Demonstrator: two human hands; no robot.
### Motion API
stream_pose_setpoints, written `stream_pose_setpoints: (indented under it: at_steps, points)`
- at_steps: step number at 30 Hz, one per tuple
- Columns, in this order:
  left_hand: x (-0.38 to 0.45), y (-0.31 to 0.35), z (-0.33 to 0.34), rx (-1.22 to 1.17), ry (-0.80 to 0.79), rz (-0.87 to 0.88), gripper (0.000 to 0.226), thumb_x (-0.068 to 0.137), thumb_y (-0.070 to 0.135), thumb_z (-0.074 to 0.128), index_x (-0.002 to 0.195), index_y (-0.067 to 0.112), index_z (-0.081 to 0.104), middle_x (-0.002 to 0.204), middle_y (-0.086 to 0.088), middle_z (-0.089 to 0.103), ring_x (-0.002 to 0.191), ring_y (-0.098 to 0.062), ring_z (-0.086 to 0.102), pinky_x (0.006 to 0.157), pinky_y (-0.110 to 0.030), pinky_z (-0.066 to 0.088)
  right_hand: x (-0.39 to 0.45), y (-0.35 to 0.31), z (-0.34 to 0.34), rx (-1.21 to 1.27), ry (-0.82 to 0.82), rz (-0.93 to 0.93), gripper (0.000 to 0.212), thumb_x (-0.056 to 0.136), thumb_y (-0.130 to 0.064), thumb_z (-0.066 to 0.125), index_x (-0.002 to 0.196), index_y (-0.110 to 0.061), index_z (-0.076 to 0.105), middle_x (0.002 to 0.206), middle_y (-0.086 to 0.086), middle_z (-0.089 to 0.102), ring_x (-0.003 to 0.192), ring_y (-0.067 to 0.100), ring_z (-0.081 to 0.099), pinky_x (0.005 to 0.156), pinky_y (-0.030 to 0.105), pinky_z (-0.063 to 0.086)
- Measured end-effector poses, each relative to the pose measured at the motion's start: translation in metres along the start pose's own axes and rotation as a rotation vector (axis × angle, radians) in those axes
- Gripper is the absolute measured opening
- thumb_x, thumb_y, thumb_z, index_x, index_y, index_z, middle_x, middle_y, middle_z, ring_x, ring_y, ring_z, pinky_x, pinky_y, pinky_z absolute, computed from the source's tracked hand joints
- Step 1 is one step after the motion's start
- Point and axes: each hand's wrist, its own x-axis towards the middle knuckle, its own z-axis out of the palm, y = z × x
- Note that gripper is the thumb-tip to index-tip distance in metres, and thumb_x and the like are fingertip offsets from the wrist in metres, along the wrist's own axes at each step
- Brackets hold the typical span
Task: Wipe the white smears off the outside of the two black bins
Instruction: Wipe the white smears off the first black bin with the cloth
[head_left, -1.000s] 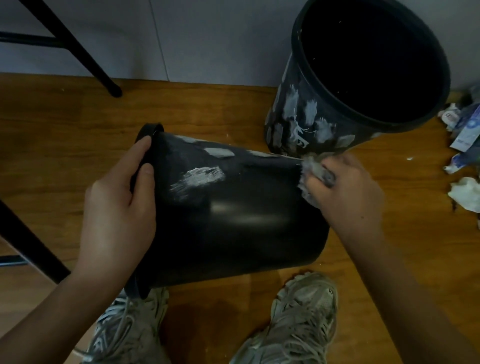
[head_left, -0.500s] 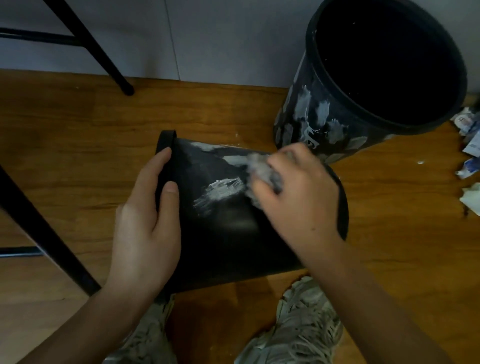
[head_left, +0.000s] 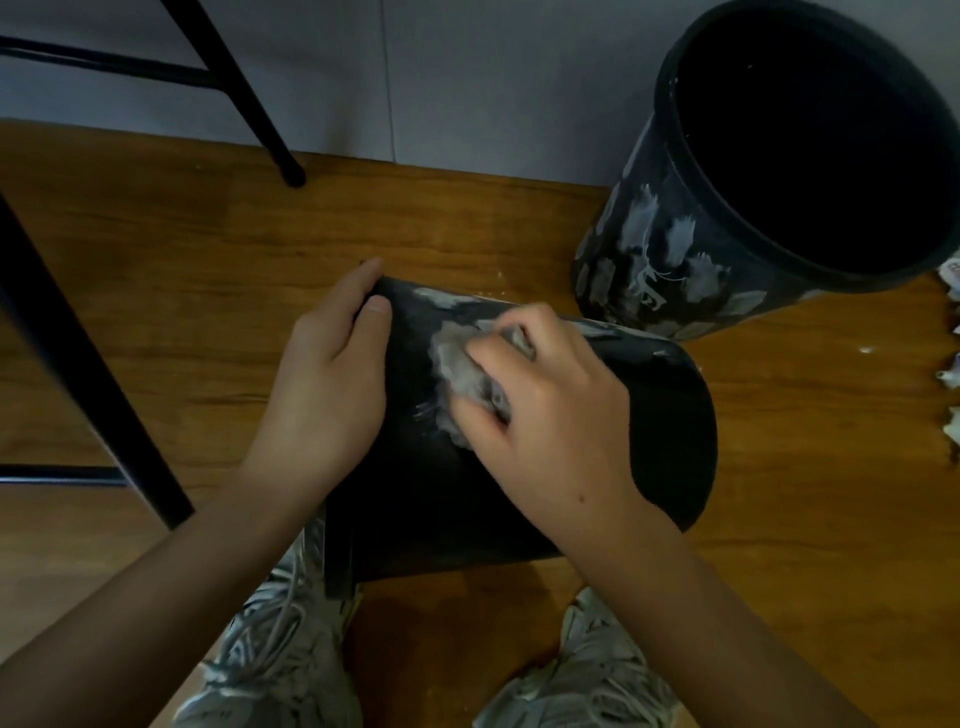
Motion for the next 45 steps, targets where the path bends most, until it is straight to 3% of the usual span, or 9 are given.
stream_pose_setpoints:
  at_steps: [2,6,11,16,21,27,34,39,45]
  points:
    - [0.0,0.0,-0.001,-0.021,0.002,0.004,0.041,0.104,0.026,0.034,0.144,0.023,0.041,0.136,0.01,0.052,0.12,0.002,0.048,0.102,-0.016,0.039,0.015,-0.004,0.004,-0.018,-0.028,0.004,0.024,0.08,-0.025,0.058,0.095,-0.012,0.071,0.098,0.006,0.059,0.082,0.02,0.056,0.061,0.024,0.036]
    - [0.006,0.0,-0.003,-0.038,-0.016,0.0,0.04,0.104,0.02,0.034,0.143,0.02,0.043,0.132,0.01,0.053,0.115,0.004,0.051,0.087,-0.002,0.039,0.013,-0.015,0.01,0.004,-0.057,-0.061,0.026,0.082,-0.025,0.052,0.097,-0.011,0.07,0.102,0.008,0.058,0.085,0.02,0.053,0.066,0.025,0.035]
    - [0.012,-0.001,-0.003,-0.057,-0.008,-0.006,0.04,0.104,0.018,0.034,0.142,0.018,0.043,0.125,0.011,0.055,0.107,0.011,0.052,0.09,-0.007,0.043,-0.002,-0.018,0.013,0.041,-0.067,-0.172,0.019,0.084,-0.019,0.054,0.091,-0.01,0.068,0.102,0.009,0.059,0.081,0.022,0.052,0.063,0.035,0.044]
    - [0.013,-0.001,-0.003,-0.085,-0.014,-0.002,0.04,0.103,0.014,0.034,0.143,0.017,0.042,0.122,0.009,0.058,0.107,0.007,0.055,0.092,-0.008,0.043,0.032,-0.017,0.015,0.006,-0.104,-0.067,0.033,0.082,-0.025,0.045,0.1,-0.011,0.069,0.103,0.008,0.057,0.086,0.023,0.054,0.064,0.031,0.044]
    - [0.013,-0.004,-0.003,-0.137,-0.017,-0.045,0.039,0.103,0.015,0.036,0.14,0.02,0.046,0.122,0.009,0.058,0.104,0.007,0.056,0.08,-0.004,0.045,-0.009,-0.032,0.016,0.024,-0.089,-0.129,0.019,0.09,-0.021,0.052,0.095,-0.01,0.066,0.108,0.01,0.057,0.086,0.024,0.051,0.066,0.037,0.043]
    - [0.011,-0.005,-0.003,-0.114,-0.011,-0.023,0.04,0.103,0.016,0.035,0.142,0.02,0.043,0.129,0.006,0.054,0.116,-0.003,0.053,0.098,-0.019,0.043,0.003,-0.023,0.017,0.015,-0.086,-0.15,0.026,0.085,-0.02,0.046,0.095,-0.009,0.067,0.107,0.011,0.058,0.085,0.025,0.053,0.066,0.033,0.043]
    - [0.011,-0.004,-0.004,-0.11,-0.02,-0.038,0.039,0.104,0.016,0.035,0.141,0.02,0.044,0.124,0.012,0.054,0.113,0.002,0.052,0.09,-0.008,0.043,-0.018,-0.029,0.024,0.019,0.024,-0.147,0.016,0.087,-0.021,0.057,0.1,-0.013,0.061,0.111,0.008,0.052,0.088,0.022,0.05,0.069,0.032,0.041]
    - [0.019,-0.001,-0.003,-0.121,-0.027,-0.064,0.04,0.104,0.02,0.034,0.142,0.023,0.043,0.135,0.007,0.049,0.124,-0.007,0.047,0.109,-0.034,0.037,-0.062,-0.029,0.046,-0.033,0.185,-0.268,0.022,0.088,-0.017,0.068,0.105,-0.017,0.054,0.112,0.005,0.047,0.091,0.021,0.05,0.071,0.032,0.041]
    - [0.018,0.0,-0.002,-0.116,-0.03,-0.05,0.04,0.104,0.02,0.034,0.143,0.022,0.042,0.133,0.009,0.049,0.121,-0.004,0.047,0.099,-0.018,0.039,-0.067,-0.024,0.045,-0.017,0.175,-0.337,0.016,0.092,-0.02,0.064,0.106,-0.018,0.057,0.109,0.005,0.049,0.09,0.023,0.051,0.072,0.034,0.042]
